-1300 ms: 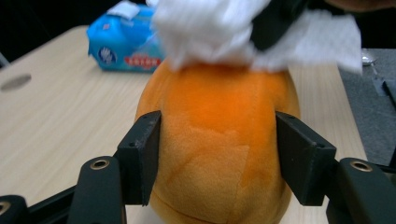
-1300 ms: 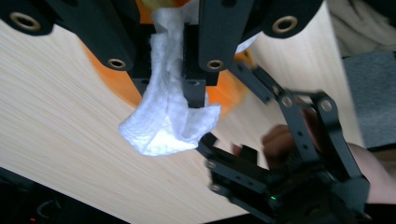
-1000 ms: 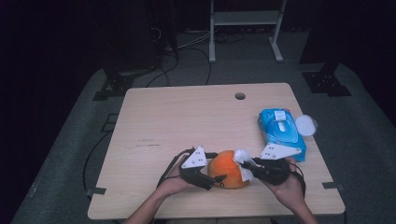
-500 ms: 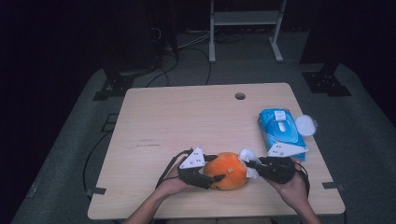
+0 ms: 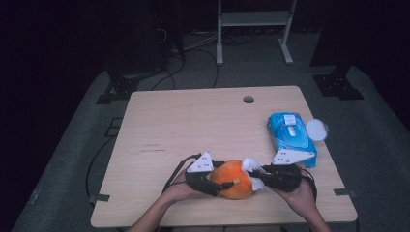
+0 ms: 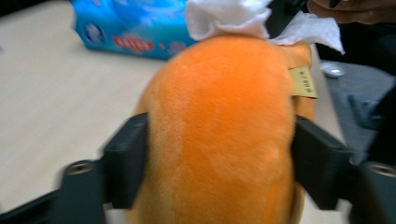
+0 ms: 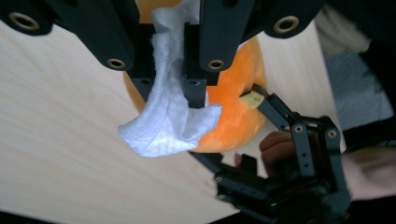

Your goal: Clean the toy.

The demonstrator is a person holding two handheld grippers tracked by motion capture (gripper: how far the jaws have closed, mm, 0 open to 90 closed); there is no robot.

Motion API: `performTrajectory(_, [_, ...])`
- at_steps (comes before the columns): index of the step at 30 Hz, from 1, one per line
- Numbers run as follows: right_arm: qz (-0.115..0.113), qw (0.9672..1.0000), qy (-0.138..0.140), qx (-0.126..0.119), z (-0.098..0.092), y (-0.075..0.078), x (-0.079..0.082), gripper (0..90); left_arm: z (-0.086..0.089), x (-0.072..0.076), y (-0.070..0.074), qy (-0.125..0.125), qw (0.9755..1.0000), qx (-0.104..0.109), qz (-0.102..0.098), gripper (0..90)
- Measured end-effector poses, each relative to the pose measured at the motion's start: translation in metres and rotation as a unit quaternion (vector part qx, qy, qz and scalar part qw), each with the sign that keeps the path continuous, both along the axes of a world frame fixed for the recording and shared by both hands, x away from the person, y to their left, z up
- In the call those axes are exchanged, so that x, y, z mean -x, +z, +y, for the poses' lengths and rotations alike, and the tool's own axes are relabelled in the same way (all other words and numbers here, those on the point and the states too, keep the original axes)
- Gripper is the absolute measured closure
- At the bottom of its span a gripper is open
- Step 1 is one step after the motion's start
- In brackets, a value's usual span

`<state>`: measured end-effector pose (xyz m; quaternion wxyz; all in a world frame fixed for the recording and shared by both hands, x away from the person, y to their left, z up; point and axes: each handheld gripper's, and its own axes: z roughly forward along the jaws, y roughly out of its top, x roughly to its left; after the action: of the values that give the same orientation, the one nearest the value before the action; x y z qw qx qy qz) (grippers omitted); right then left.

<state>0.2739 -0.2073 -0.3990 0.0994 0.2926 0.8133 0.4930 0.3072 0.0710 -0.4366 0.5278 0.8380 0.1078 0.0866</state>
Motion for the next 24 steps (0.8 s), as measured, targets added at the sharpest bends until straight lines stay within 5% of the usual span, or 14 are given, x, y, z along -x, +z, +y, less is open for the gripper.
performTrajectory(4, [-0.019, 0.9994, -0.024, -0.013, 0.003, 0.007, -0.001, 80.1, -0.008, 0.006, 0.005, 0.045, 0.996, -0.001, -0.077, 34.5])
performTrajectory(6, [-0.022, 0.9995, -0.022, -0.006, 0.009, 0.007, -0.001, 80.0, -0.01, 0.006, 0.003, 0.044, 0.9963, -0.002, -0.073, 31.5])
performTrajectory(9, [-0.016, 0.9997, -0.019, 0.007, 0.013, 0.001, -0.003, 79.9, -0.005, 0.002, 0.001, 0.031, 0.999, 0.004, -0.033, 22.7])
performTrajectory(10, [-0.016, 0.9997, -0.019, 0.007, 0.013, 0.001, -0.003, 79.9, -0.005, 0.002, 0.001, 0.031, 0.999, 0.004, -0.033, 19.5])
performTrajectory(12, [0.003, 0.9998, -0.004, 0.021, 0.011, -0.005, -0.005, 79.7, 0.005, -0.003, 0.005, 0.03, 0.9991, 0.03, 0.009, 16.1])
performTrajectory(15, [0.02, 0.9996, 0.0, 0.02, 0.006, -0.006, -0.002, 79.7, 0.008, -0.006, 0.002, 0.028, 0.9984, 0.031, 0.037, 21.5])
performTrajectory(19, [-0.006, 0.9998, 0.004, 0.019, 0.018, 0.003, 0.005, 79.8, 0.002, -0.001, 0.0, 0.019, 0.9994, 0.021, 0.021, 26.6])
performTrajectory(20, [-0.013, 0.9997, 0.01, 0.016, 0.023, 0.005, 0.007, 79.8, -0.005, 0.005, 0.002, 0.0, 1.0, 0.005, -0.005, 26.6])
performTrajectory(24, [-0.031, 0.9985, 0.023, 0.037, 0.047, 0.006, 0.009, 79.8, -0.016, 0.016, 0.0, -0.026, 0.9987, -0.022, -0.037, 26.2])
